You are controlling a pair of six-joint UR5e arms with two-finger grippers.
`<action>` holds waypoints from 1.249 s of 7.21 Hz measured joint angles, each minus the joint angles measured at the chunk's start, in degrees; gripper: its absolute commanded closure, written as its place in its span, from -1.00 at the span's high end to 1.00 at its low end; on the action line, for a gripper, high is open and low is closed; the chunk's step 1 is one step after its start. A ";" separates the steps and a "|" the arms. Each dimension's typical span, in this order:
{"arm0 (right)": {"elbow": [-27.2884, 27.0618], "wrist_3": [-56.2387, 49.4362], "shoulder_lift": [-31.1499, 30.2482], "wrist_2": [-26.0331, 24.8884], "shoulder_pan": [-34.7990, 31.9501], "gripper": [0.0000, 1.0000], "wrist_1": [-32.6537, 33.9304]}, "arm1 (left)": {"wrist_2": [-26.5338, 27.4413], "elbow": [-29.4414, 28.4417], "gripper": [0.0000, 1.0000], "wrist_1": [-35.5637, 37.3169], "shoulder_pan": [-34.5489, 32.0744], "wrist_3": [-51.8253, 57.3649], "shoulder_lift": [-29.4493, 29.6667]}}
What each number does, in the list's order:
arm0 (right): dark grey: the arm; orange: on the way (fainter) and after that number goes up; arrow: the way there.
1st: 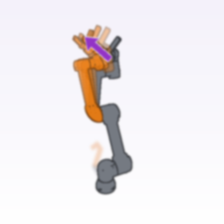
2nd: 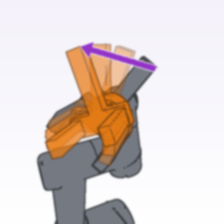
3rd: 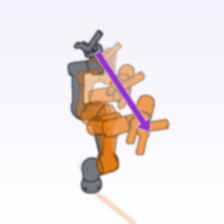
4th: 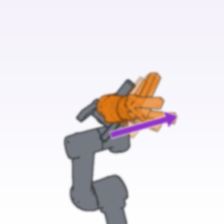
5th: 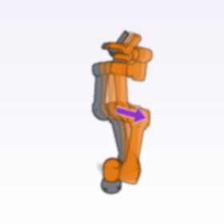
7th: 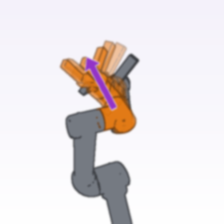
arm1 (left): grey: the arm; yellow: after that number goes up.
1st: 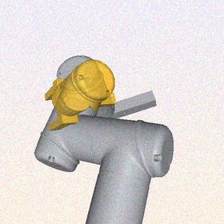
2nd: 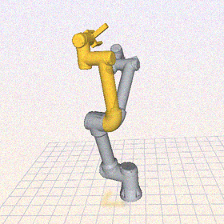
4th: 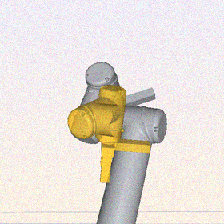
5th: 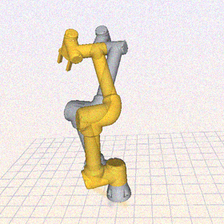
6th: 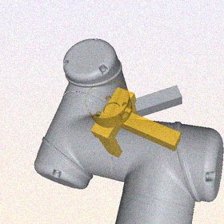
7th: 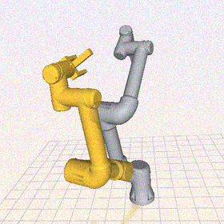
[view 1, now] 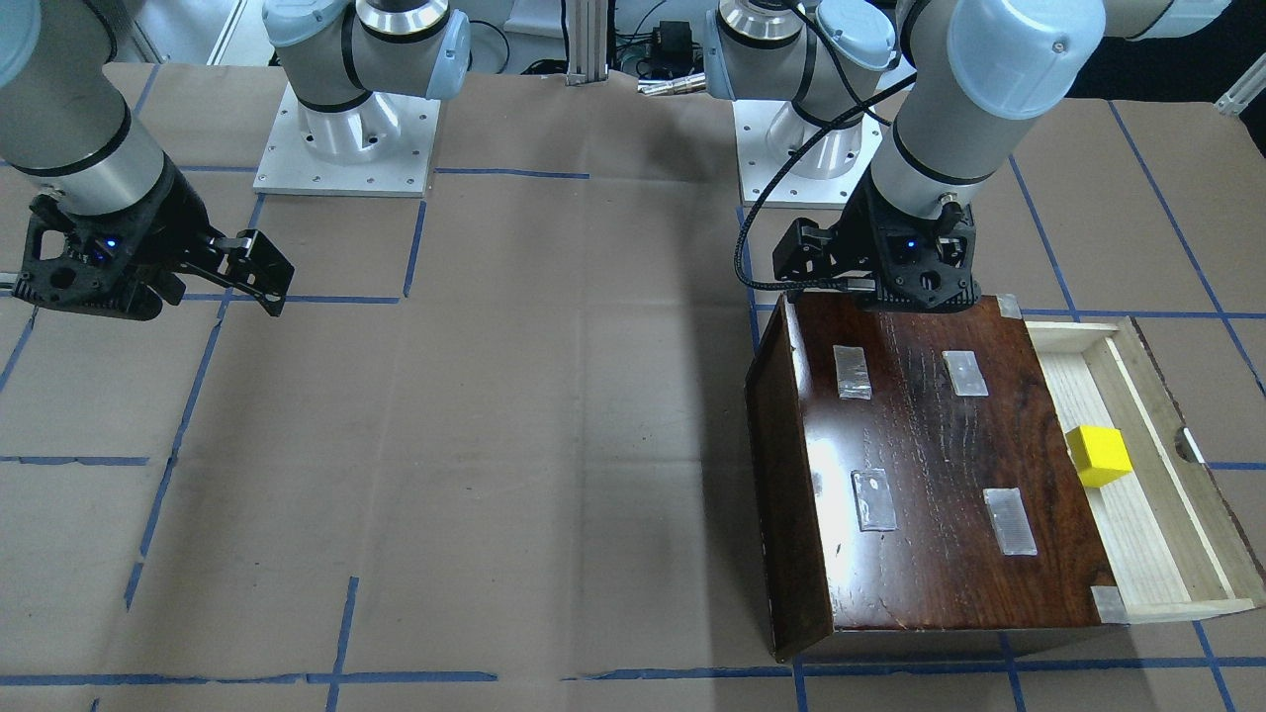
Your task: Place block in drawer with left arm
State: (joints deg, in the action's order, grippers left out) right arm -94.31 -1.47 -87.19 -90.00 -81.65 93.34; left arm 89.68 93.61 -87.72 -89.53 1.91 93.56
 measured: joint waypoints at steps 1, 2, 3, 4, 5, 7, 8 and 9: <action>0.00 -0.02 0.00 0.00 0.00 1.00 0.00 | 0.39 -0.04 0.98 1.39 -0.44 -0.08 0.02; 0.00 -0.02 0.00 0.00 0.00 1.00 0.00 | 0.67 -0.50 0.98 2.13 -0.71 -0.19 0.01; 0.01 -0.03 0.00 0.00 0.00 1.00 0.00 | 0.76 -0.83 0.98 2.51 -0.78 -0.23 0.05; 0.05 -0.02 0.01 0.00 0.00 1.00 0.00 | 0.79 -0.77 0.98 2.86 -0.80 -0.20 0.04; 0.06 -0.01 0.05 0.00 0.00 1.00 0.00 | 0.80 -0.56 0.98 3.13 -0.82 -0.17 0.00; 0.01 0.00 0.03 0.00 0.00 1.00 0.00 | 0.75 -0.76 0.98 3.26 -0.82 -0.15 0.19; 0.02 0.00 0.01 0.00 0.00 1.00 0.00 | 0.80 -0.78 0.98 3.28 -0.82 -0.15 0.27; 0.03 0.03 0.01 0.00 0.00 1.00 0.00 | 0.83 -0.76 0.98 3.30 -0.82 -0.17 0.34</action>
State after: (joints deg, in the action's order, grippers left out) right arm -94.27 -1.43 -87.18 -90.00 -81.65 93.34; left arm 90.51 92.85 -84.42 -90.35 1.74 93.89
